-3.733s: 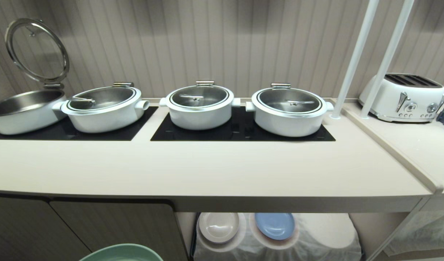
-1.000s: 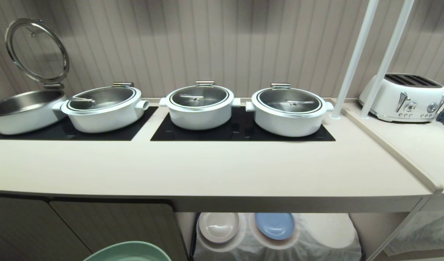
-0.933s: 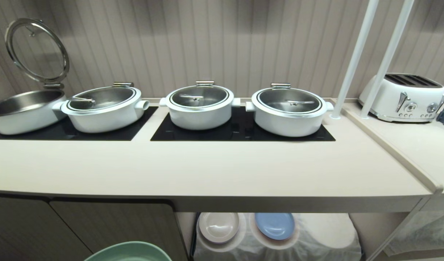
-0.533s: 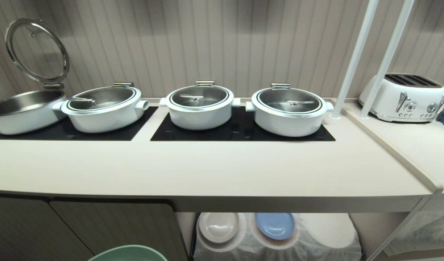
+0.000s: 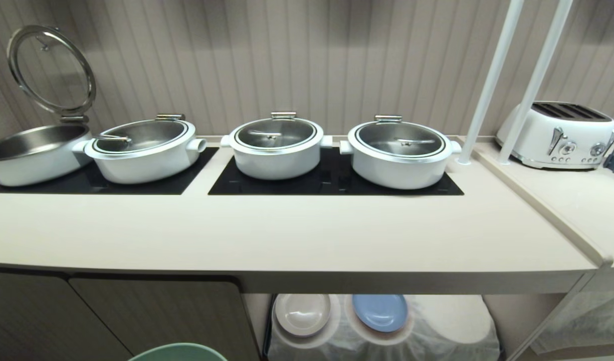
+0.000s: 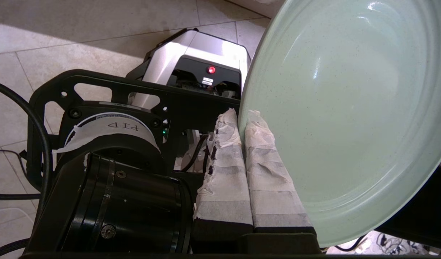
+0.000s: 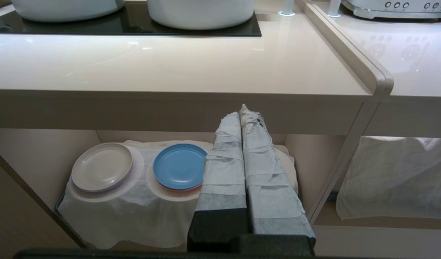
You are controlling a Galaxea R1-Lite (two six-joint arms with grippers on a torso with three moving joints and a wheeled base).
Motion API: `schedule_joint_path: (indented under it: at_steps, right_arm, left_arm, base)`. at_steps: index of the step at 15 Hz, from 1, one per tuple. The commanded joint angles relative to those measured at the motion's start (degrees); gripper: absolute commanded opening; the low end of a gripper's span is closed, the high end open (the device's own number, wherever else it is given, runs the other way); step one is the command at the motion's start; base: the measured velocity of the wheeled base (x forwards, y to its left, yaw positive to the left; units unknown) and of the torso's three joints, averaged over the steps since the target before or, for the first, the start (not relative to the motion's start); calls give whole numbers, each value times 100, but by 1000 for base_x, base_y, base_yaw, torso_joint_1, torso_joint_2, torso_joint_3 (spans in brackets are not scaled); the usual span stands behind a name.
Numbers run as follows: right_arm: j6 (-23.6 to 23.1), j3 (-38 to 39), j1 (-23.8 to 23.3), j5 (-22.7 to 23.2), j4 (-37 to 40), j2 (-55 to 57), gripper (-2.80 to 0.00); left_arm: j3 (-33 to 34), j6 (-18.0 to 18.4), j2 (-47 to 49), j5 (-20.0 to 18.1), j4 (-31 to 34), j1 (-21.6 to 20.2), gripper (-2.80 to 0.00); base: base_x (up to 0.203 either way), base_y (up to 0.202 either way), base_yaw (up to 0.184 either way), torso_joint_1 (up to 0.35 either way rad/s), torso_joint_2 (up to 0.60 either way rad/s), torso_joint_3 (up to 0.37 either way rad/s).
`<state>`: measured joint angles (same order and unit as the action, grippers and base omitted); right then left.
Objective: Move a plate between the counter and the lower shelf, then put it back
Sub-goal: Put the plate in the cupboard
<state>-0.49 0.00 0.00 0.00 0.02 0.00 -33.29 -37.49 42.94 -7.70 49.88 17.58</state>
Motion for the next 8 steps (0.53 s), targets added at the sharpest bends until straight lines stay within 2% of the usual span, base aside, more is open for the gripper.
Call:
schedule_joint_path:
  at_steps: [1, 8]
  right_arm:
    - [-4, 0, 0, 0, -2, 0, -280]
    - [5, 0, 0, 0, -2, 0, -280]
  left_arm:
    - [-2, -22, 19, -3, 26, 0, -280]
    - [-37, -13, 206, 20, -101, 0, -280]
  base:
    - [0, 0, 0, 0, 0, 0]
    - [0, 0, 0, 0, 0, 0]
